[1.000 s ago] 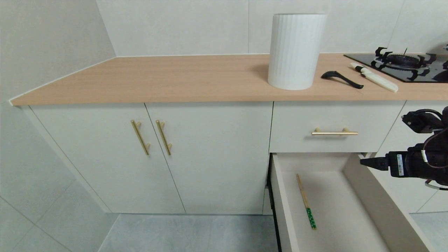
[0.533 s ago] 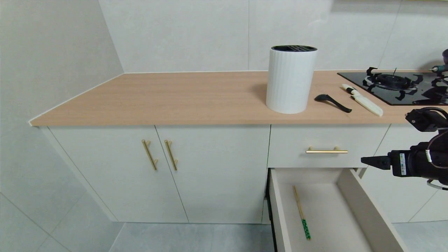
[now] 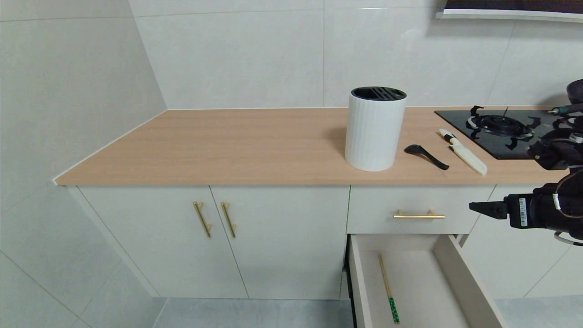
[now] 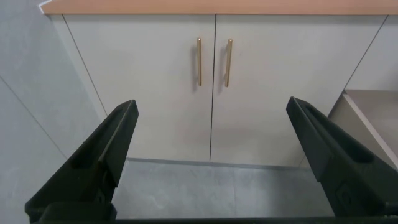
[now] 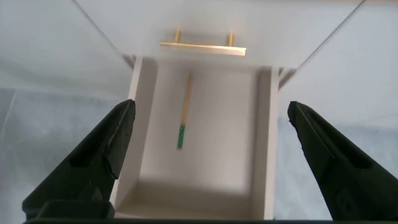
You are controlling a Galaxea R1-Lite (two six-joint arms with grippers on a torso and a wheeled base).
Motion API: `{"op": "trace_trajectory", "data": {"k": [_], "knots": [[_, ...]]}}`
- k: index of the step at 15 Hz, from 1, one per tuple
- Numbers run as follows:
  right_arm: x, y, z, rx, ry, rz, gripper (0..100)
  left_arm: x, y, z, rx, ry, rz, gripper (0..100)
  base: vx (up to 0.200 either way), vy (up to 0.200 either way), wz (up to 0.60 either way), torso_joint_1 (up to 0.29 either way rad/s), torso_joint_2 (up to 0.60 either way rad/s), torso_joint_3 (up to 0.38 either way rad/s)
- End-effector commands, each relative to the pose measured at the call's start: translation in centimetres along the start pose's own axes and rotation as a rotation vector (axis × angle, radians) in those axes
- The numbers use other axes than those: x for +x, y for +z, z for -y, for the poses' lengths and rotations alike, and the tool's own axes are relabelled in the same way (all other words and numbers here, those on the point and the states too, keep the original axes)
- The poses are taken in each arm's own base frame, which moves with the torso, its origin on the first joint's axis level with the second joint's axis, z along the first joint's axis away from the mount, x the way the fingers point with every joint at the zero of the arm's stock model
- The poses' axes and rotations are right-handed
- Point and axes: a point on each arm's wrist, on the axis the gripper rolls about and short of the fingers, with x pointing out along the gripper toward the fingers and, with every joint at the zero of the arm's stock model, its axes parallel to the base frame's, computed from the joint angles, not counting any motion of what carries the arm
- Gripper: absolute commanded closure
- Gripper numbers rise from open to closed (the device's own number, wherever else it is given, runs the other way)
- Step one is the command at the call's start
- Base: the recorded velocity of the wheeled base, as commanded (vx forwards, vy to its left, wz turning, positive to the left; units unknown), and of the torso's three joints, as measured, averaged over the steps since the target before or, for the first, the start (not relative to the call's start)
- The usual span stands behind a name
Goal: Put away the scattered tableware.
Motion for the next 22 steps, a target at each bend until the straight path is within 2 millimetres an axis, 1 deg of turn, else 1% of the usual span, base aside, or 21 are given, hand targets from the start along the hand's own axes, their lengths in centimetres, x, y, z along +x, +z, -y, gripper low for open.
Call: {"op": "trace_trajectory", "data": {"k": [1, 2, 3, 4, 5, 6, 7, 8, 10, 12, 13, 15, 19, 22], "knots": [[0.7, -0.2, 0.1, -0.011, -0.003, 0.004, 0, 0.0, 0.0, 0.0, -0.001, 0.001, -0.001, 0, 0.0, 0.0, 0.0, 0.061, -0.14, -0.076], [1.7, 0.4, 0.6, -0.02, -0.017, 0.057, 0, 0.0, 0.0, 0.0, -0.001, 0.001, -0.001, 0, 0.0, 0.0, 0.0, 0.036, -0.07, -0.036], [2.0, 0.8, 0.9, -0.015, -0.019, 0.087, 0, 0.0, 0.0, 0.0, 0.0, 0.001, -0.001, 0, 0.0, 0.0, 0.0, 0.0, 0.0, 0.0], [4.0, 1.9, 2.0, -0.02, -0.021, 0.148, 0, 0.0, 0.0, 0.0, 0.0, 0.001, -0.001, 0, 0.0, 0.0, 0.0, 0.0, 0.0, 0.0], [4.7, 2.5, 2.4, -0.028, -0.017, 0.165, 0, 0.0, 0.0, 0.0, 0.0, 0.001, -0.001, 0, 0.0, 0.0, 0.0, 0.0, 0.0, 0.0], [6.6, 3.9, 3.2, -0.038, -0.007, 0.183, 0, 0.0, 0.0, 0.0, -0.001, 0.001, -0.001, 0, 0.0, 0.0, 0.0, 0.0, 0.0, 0.0], [7.9, 4.7, 3.6, -0.051, -0.013, 0.193, 0, 0.0, 0.0, 0.0, 0.0, 0.001, -0.001, 0, 0.0, 0.0, 0.0, 0.0, 0.0, 0.0], [9.7, 5.6, 3.9, -0.082, -0.015, 0.201, 0, 0.0, 0.0, 0.0, 0.0, 0.001, -0.001, 0, 0.0, 0.0, 0.0, 0.0, 0.0, 0.0], [12.7, 6.5, 4.1, -0.115, 0.003, 0.21, 0, 0.0, 0.0, 0.0, 0.0, 0.001, -0.001, 0, 0.0, 0.0, 0.0, 0.0, 0.0, 0.0], [13.6, 7.0, 3.7, -0.122, 0.033, 0.205, 0, 0.0, 0.0, 0.0, -0.001, 0.001, -0.001, 0, 0.0, 0.0, 0.0, 0.0, 0.0, 0.0], [14.8, 7.7, 3.4, -0.128, 0.107, 0.191, 0, 0.0, 0.0, 0.0, 0.0, 0.001, -0.001, 0, 0.0, 0.0, 0.0, 0.0, 0.0, 0.0], [15.9, 8.1, 3.5, -0.119, 0.183, 0.156, 0, 0.0, 0.0, 0.0, -0.001, 0.001, -0.001, 0, 0.0, 0.0, 0.0, 0.0, 0.0, 0.0], [18.8, 7.9, 4.4, -0.113, 0.195, 0.147, 0, 0.0, 0.0, 0.0, -0.001, 0.001, -0.001, 0, 0.0, 0.0, 0.0, 0.0, 0.0, 0.0], [20.0, 8.0, 5.2, -0.11, 0.178, 0.154, 0, 0.0, 0.0, 0.0, 0.0, 0.001, -0.001, 0, 0.0, 0.0, 0.0, 0.0, 0.0, 0.0]]}}
